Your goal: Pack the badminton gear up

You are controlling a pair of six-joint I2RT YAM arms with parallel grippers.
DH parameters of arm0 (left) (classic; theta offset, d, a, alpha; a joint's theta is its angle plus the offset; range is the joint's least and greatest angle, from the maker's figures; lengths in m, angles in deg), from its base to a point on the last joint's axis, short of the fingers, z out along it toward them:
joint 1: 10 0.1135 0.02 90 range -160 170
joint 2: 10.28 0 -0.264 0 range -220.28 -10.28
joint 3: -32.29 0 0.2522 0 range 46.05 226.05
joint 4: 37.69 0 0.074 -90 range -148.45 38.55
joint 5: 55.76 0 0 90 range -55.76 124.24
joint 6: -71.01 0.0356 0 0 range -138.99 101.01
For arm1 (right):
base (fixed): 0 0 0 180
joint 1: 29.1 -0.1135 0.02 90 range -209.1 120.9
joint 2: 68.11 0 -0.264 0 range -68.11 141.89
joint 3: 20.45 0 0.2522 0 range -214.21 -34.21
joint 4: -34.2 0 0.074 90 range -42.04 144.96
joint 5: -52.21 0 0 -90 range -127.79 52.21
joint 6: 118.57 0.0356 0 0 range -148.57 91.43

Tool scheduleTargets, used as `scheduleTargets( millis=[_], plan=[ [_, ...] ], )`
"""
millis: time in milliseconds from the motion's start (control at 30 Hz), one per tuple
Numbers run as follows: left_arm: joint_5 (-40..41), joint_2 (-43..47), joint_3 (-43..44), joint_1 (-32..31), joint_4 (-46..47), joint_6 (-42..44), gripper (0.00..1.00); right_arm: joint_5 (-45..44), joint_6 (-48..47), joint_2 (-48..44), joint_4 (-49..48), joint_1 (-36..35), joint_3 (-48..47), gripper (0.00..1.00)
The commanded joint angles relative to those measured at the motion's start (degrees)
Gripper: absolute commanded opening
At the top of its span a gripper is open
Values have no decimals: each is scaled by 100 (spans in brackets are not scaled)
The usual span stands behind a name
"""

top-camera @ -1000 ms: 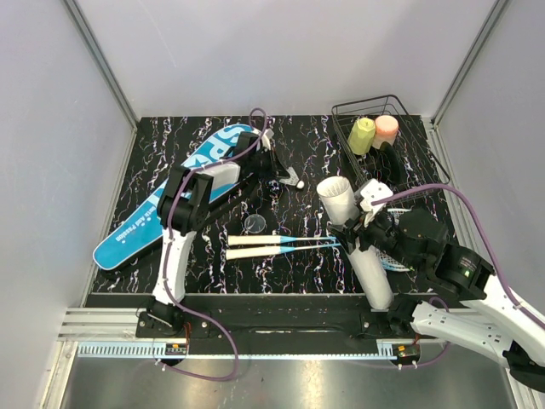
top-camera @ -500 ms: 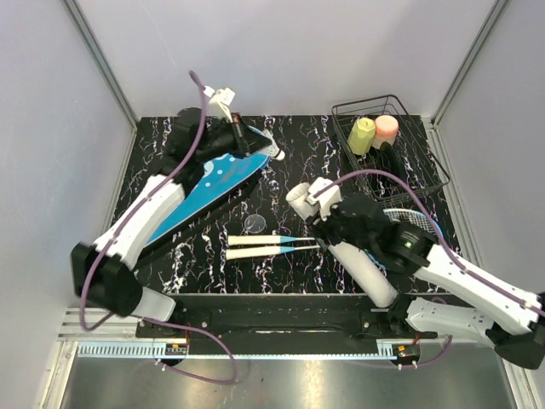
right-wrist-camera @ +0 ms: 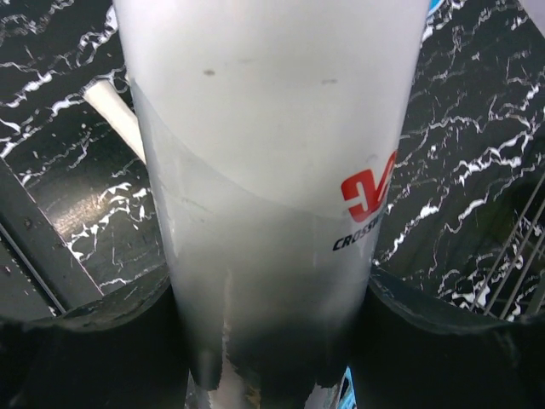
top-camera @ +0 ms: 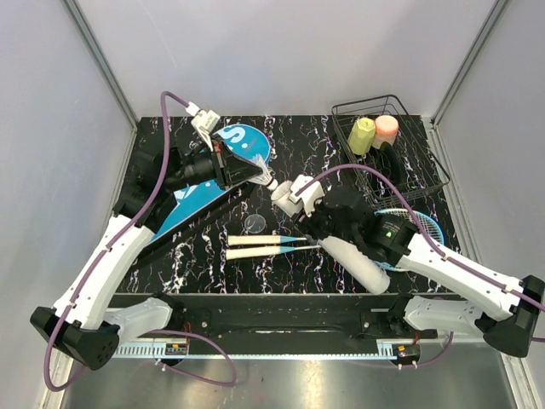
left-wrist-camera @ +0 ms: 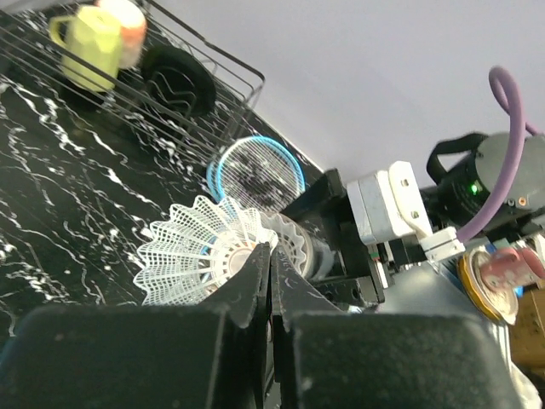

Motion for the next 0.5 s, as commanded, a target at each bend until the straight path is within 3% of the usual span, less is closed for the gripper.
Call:
scheduleTargets(
  millis=[0, 433, 467],
  plan=[
    [-480, 10, 17, -196, -150, 152, 0, 295, -227, 12, -594, -19, -371, 25],
    [-674, -587, 26, -1180, 342, -94, 0, 612, -394, -190, -1201, -28, -336, 25],
    [-753, -605, 17, -1172, 395, -173, 6, 629, -412, -216, -1219, -28, -292, 26]
  ],
)
